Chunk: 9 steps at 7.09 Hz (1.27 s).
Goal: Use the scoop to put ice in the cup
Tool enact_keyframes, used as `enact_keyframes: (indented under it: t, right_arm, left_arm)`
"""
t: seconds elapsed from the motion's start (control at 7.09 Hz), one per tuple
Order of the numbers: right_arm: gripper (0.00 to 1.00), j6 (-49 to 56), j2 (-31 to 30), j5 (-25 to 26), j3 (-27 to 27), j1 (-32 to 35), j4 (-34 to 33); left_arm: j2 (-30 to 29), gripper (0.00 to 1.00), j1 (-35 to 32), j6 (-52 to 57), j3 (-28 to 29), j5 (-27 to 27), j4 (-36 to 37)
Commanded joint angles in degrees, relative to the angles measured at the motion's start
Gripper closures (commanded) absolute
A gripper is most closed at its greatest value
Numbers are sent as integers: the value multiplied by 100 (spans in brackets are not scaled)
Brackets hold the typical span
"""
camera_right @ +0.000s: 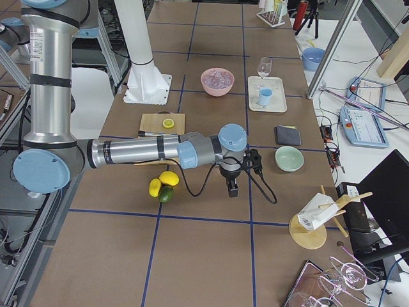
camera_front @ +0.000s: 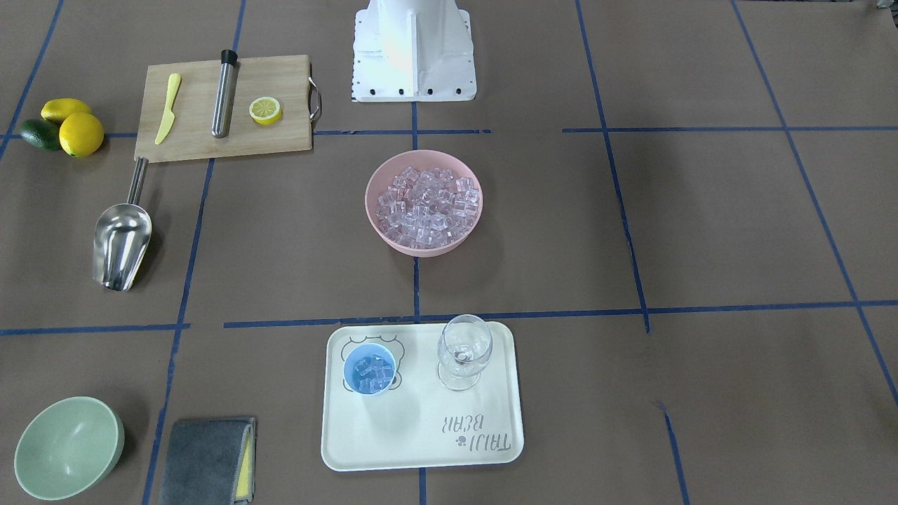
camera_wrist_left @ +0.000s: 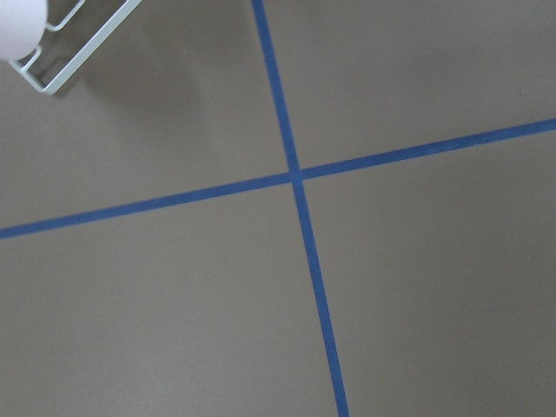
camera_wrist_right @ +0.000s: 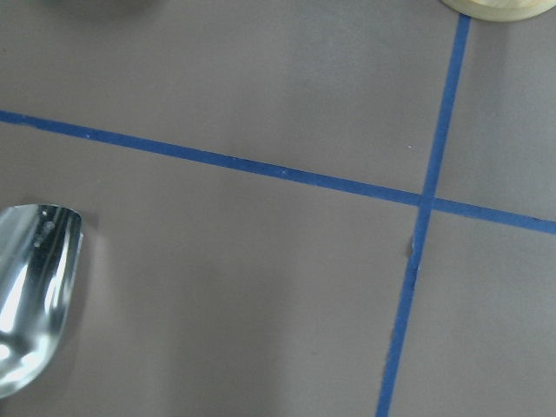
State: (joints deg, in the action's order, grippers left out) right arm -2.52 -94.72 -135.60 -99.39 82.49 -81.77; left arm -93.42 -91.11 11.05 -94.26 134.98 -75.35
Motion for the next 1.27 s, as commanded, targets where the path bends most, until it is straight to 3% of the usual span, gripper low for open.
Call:
enact_keyframes:
  t: [0.0, 0.42, 0.85, 1.13]
  right_arm:
    - [0, 383, -90, 50, 244, 188, 143]
    - [0, 313, -73, 60, 385, 197, 153]
    - [0, 304, -91, 51, 517, 337, 144]
    - [0, 296, -108, 25, 508, 583, 91]
  left_arm:
    - [26, 0, -74, -172, 127, 239, 178]
    - [-18, 0, -57, -525, 180, 240, -85]
    - [-27, 0, -21, -691, 601, 240, -831]
    - [8, 0, -21, -823, 532, 240, -832]
